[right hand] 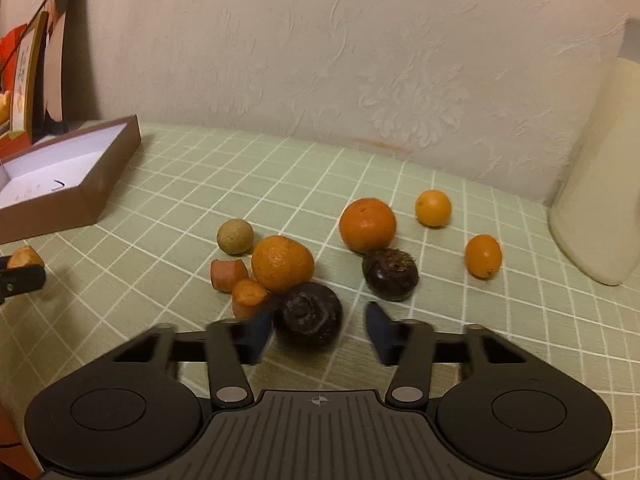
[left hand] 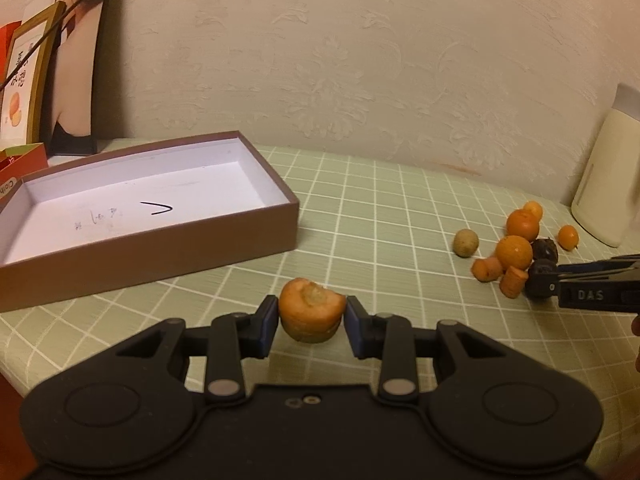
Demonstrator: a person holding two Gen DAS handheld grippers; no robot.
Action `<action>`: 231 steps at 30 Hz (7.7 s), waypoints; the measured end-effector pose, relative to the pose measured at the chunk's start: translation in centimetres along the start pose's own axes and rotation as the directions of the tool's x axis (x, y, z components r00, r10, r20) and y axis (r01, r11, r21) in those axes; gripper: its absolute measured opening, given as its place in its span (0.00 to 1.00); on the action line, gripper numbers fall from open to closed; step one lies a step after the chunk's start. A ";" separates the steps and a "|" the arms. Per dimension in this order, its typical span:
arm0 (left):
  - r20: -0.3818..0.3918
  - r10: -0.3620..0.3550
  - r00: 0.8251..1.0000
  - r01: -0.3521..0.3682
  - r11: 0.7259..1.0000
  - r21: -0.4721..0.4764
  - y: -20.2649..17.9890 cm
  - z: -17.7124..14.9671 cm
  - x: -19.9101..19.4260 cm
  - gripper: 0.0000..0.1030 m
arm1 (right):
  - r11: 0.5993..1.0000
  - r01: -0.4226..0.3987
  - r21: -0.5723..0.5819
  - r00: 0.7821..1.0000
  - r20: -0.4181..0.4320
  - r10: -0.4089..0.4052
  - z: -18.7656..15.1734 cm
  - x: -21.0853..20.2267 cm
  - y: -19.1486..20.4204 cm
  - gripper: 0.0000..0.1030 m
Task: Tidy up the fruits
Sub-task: 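Carry the orange piece into the white box and release while right gripper drops a dark fruit there, then move both open grippers back from the box to the fruit pile, then grasp the orange cylindrical chunk with the left gripper, then carry the chunk toward the box with the left gripper while right gripper grasps a small orange chunk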
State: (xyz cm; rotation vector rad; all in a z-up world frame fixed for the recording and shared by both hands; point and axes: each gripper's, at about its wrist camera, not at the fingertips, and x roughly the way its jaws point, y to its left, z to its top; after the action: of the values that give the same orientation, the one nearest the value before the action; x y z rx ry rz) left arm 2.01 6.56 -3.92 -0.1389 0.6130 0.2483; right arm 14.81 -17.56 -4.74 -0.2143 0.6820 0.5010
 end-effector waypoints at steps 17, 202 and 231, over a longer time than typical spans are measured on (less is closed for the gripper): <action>0.113 0.137 0.984 -0.131 0.989 -0.061 7.8 2.6 -4.1 0.25 | 0.997 -0.077 -0.026 0.984 0.160 0.080 5.5 -2.9 6.4 0.36; 0.014 -0.108 0.994 0.106 0.988 0.111 -1.3 4.3 -0.7 0.12 | 0.993 -0.100 -0.056 0.994 0.036 0.102 1.1 -3.3 3.3 0.78; 0.043 -0.001 0.999 0.001 1.000 -0.014 6.9 4.5 -2.3 0.12 | 1.000 -0.003 -0.025 1.000 -0.011 0.002 2.9 2.1 5.8 0.41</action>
State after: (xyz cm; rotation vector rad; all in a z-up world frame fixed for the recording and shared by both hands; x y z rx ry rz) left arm 0.83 13.66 0.71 -0.1469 0.5689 0.2538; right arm 14.86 -10.77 -4.05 -0.2396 0.6868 0.5113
